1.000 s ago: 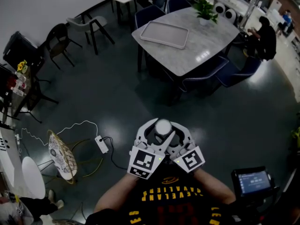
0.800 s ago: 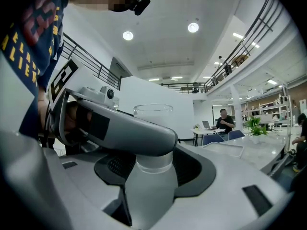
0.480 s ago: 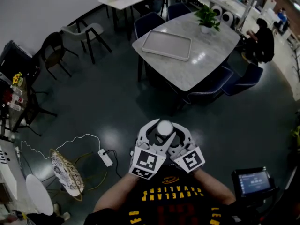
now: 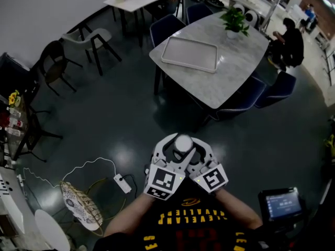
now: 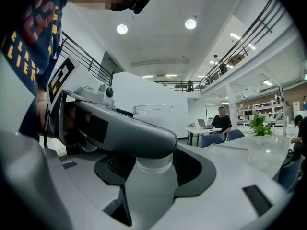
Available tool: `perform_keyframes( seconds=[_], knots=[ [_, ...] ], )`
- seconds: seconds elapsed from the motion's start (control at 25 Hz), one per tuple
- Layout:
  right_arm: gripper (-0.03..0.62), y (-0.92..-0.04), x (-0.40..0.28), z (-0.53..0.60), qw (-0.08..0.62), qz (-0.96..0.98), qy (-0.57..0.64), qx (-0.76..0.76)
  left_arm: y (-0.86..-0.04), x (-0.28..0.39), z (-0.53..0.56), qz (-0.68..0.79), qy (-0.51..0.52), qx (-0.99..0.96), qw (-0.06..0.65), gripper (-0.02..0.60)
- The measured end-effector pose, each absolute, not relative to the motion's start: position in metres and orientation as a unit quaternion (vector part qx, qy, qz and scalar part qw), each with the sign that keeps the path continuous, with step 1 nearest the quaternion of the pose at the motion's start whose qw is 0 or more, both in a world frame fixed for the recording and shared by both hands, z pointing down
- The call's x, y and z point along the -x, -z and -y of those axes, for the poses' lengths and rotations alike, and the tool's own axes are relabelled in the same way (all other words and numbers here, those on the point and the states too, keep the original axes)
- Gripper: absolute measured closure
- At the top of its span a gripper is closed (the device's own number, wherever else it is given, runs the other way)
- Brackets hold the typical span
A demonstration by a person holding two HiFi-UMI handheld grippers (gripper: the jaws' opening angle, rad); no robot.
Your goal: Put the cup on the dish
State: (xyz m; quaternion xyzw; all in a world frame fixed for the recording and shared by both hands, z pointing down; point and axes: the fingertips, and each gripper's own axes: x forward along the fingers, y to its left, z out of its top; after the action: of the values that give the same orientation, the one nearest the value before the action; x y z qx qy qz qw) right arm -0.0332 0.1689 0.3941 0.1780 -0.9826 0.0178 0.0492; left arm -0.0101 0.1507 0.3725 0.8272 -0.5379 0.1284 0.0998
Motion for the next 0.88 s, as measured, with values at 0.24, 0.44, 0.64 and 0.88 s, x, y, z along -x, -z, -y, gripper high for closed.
perform_keyframes(
  seconds=[0.24,0.44,0.64,0.88],
  knots=[
    [0.349,-0.402,0.051,-0.152,0.064,0.981,-0.02,-0.181,-0.381,0.028,-0.133,0.534,-0.124,-0.829,0.113,0.319],
    [0.349,-0.411,0.057,-0.118,0.068,0.982,-0.03,-0.176,-0.391,0.034,-0.099,0.538,-0.131,-0.824,0.121,0.319],
    [0.349,-0.408,0.076,-0.096,0.065,0.985,-0.02,-0.156,-0.387,0.054,-0.076,0.555,-0.129,-0.813,0.117,0.319],
    [0.349,-0.406,0.077,-0.063,0.06,0.987,-0.016,-0.147,-0.387,0.055,-0.043,0.564,-0.129,-0.808,0.113,0.319]
  ],
)
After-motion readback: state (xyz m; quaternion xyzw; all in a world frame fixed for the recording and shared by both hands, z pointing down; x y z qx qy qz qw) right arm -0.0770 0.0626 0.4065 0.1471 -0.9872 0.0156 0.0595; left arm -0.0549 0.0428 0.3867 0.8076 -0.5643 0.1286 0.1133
